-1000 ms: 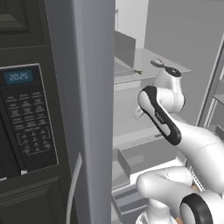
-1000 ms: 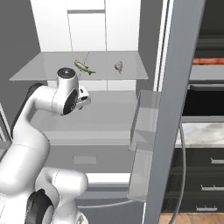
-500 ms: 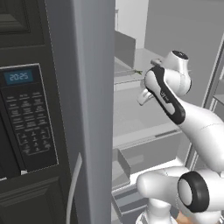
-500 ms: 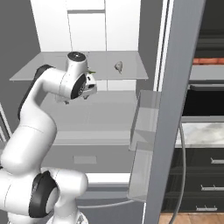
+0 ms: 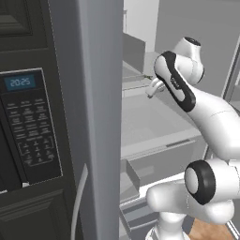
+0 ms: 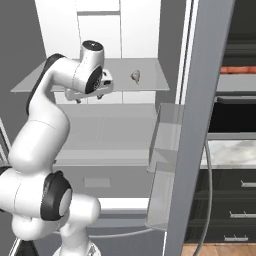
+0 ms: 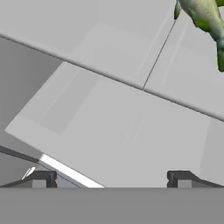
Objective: Gather the lemon wedge and tomato from the fridge and place them on a tray on the dining counter. Then gather the fishs from the fridge and place them on the other tray.
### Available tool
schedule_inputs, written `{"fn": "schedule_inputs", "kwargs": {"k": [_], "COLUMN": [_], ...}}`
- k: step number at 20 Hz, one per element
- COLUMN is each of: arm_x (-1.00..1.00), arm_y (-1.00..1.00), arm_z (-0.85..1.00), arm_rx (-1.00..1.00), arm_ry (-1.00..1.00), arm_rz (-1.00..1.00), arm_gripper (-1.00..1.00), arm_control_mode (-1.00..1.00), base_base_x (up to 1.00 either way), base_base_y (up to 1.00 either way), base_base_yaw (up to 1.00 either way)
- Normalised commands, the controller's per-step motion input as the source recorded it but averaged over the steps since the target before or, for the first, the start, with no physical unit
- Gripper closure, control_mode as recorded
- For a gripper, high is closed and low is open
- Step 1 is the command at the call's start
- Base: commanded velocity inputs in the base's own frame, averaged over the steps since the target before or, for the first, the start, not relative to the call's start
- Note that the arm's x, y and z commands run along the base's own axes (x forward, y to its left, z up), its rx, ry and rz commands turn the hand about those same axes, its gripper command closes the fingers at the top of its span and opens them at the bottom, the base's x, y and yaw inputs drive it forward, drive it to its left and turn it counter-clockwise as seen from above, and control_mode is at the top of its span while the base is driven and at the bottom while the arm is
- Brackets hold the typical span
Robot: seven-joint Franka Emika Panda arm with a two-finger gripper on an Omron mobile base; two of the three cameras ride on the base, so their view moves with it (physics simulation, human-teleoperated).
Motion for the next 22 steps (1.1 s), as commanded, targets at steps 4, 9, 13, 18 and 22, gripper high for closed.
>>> {"fn": "schedule_inputs", "kwargs": {"k": [4, 9, 13, 18, 22], "arm_x": [0.32, 0.46, 0.46, 0.45, 0.5], "arm_y": [-0.02, 0.0, 0.0, 0.0, 0.0], "arm_z": [0.36, 0.24, 0.03, 0.0, 0.1], "arm_rx": [0.01, 0.02, 0.06, 0.08, 0.05], "arm_ry": [0.02, 0.0, 0.01, 0.0, 0.0], "arm_rz": [0.0, 0.0, 0.0, 0.0, 0.0], "arm_gripper": [-1.0, -1.0, -1.0, -1.0, -1.0], "arm_control_mode": [-1.0, -1.0, -1.0, -1.0, -1.0], "base_base_x": [0.0, 0.0, 0.0, 0.0, 0.0], "base_base_y": [0.0, 0.0, 0.0, 0.0, 0.0], "base_base_yaw": [0.0, 0.0, 0.0, 0.0, 0.0]}}
